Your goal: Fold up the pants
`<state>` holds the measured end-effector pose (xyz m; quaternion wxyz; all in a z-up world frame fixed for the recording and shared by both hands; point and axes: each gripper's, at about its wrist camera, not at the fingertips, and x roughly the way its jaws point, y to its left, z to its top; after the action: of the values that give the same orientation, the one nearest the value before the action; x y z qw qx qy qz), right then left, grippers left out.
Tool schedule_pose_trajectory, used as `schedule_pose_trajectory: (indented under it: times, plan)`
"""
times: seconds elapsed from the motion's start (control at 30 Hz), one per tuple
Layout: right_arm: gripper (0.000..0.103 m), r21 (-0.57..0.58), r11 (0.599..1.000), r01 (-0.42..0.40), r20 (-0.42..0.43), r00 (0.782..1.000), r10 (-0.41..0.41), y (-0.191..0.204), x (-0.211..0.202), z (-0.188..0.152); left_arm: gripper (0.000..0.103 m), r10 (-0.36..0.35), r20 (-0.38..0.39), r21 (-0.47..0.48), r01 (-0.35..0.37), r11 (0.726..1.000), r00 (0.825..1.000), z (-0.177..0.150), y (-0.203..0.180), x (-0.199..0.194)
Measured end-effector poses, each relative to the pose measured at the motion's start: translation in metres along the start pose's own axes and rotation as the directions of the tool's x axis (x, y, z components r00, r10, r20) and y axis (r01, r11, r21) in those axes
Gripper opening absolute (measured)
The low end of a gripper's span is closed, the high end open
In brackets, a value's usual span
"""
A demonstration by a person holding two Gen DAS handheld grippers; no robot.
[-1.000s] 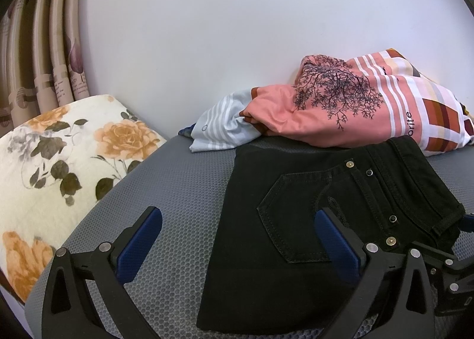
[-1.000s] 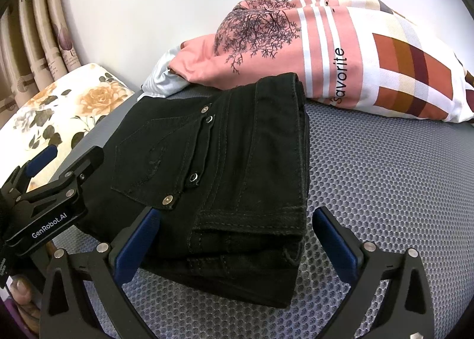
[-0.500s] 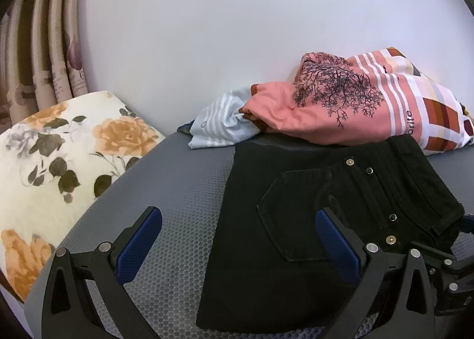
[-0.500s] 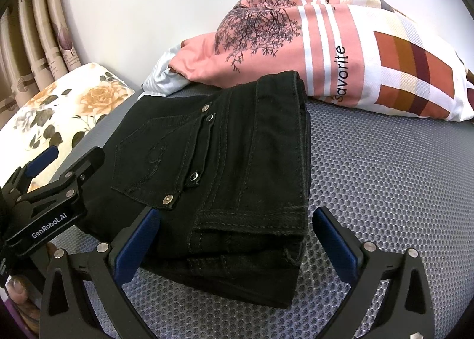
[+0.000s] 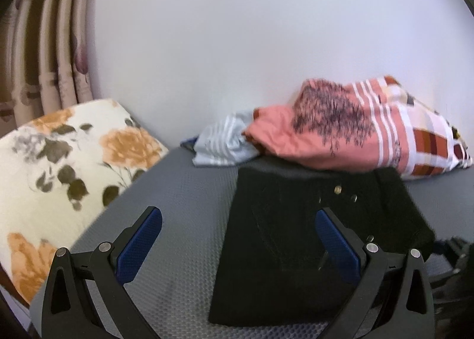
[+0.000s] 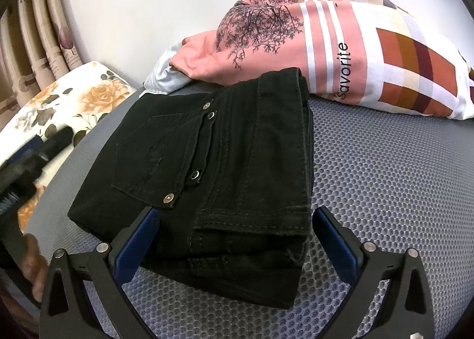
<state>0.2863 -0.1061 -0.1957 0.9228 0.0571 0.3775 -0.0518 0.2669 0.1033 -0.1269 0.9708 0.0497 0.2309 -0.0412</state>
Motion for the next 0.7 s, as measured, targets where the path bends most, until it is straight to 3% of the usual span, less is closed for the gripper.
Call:
schedule_pose_trajectory:
  times: [0.2,0.33,0.5,0.7]
  plan:
    - [0.102,0.002,1.0,-0.005,-0.008,1.0,0.005,-0.001,0.001,0.0,0.103,0.005,0.084,-0.036,-0.002,0.999,0.996,0.025,0.005,-0.036]
    - [0.102,0.001,1.0,-0.005,-0.014,1.0,0.005,0.0,0.003,0.001,0.103,0.109,0.139,-0.028,-0.106,0.994,0.984,0.032,0.0,-0.056]
    - [0.102,0.002,1.0,-0.007,-0.017,1.0,0.007,0.0,0.003,0.001,0.103,0.017,0.11,-0.058,-0.011,0.998,0.994,0.035,0.001,-0.059]
    - [0.103,0.004,1.0,-0.008,-0.019,1.0,0.008,0.0,0.003,0.0,0.103,0.017,0.076,-0.069,-0.012,0.998,0.997,0.031,0.002,-0.051]
